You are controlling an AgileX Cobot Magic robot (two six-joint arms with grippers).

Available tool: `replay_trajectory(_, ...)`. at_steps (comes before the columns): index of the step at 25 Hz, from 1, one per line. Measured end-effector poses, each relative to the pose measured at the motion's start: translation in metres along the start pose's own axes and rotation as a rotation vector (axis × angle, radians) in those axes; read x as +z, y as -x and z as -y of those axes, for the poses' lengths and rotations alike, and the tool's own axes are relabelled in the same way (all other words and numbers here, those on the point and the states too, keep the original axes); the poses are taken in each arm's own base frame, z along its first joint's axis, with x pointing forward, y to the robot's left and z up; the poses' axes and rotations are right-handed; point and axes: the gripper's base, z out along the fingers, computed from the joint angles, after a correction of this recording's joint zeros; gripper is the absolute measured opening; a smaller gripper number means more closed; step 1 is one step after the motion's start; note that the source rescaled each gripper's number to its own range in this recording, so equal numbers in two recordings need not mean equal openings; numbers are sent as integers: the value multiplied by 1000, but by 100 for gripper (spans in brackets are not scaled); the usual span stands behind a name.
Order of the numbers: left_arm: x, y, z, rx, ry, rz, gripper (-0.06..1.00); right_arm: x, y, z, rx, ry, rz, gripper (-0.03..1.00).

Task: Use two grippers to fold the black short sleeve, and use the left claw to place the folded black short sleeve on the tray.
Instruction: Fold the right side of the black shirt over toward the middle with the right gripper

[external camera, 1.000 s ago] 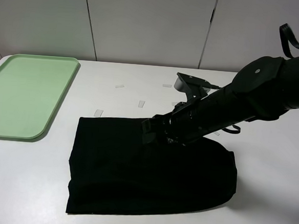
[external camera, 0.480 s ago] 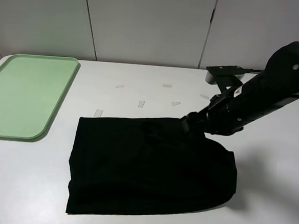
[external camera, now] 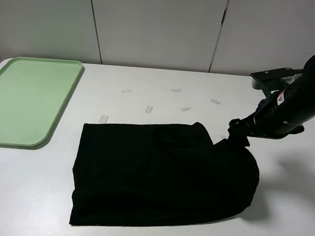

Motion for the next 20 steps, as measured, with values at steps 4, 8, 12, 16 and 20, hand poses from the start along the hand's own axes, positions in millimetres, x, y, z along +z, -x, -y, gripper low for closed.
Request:
replay_trajectory(4,0,0,0,0,0,0,100,1,-2,17,21,-56,-24,100)
replay_trajectory(8,0,0,0,0,0,0,100,-1,-1,20,24,-66,-23,100)
replay_trajectory(12,0,0,0,0,0,0,100,-14,11,19,72,-47,47,100)
replay_trajectory(16,0,0,0,0,0,0,100,-18,11,18,91,-36,61,100)
replay_trajectory(20,0,0,0,0,0,0,100,-23,12,22,26,-79,82,100)
